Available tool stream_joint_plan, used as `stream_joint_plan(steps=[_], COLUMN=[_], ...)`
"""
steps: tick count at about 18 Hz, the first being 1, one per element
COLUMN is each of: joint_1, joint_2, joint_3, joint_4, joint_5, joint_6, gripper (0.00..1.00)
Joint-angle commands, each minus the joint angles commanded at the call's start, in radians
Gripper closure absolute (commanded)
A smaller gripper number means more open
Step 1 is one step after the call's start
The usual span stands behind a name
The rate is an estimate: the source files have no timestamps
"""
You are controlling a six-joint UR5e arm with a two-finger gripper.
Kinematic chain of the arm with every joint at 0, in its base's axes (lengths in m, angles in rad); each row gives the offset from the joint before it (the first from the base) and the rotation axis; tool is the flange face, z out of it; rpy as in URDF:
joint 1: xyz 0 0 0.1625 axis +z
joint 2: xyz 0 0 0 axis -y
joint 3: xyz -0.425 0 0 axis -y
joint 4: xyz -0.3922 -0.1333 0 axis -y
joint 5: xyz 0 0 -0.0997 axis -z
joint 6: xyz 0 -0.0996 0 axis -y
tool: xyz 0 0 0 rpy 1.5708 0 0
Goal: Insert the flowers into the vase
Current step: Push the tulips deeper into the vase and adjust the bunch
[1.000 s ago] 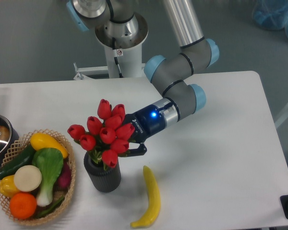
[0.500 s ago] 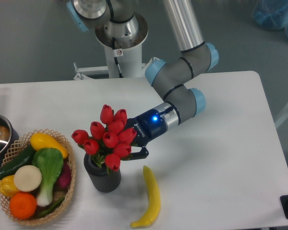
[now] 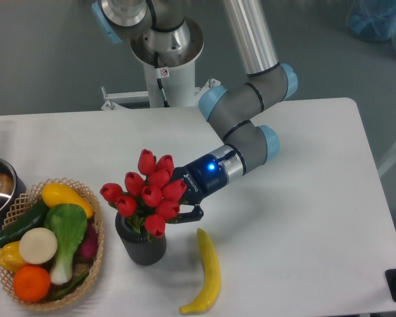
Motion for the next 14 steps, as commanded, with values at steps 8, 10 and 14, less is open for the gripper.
stream_joint_plan(steps=[8,10,14], joint_1=[-0.002,0.000,-0.002], joint_2=[0.000,0.002,0.000], joint_3=[0.000,0.000,0.000], joint_4=[0.000,0.000,0.000], joint_5=[0.000,0.000,0.000], joint_6=[0.002,0.002,0.012], gripper=[0.29,0.27,0.21])
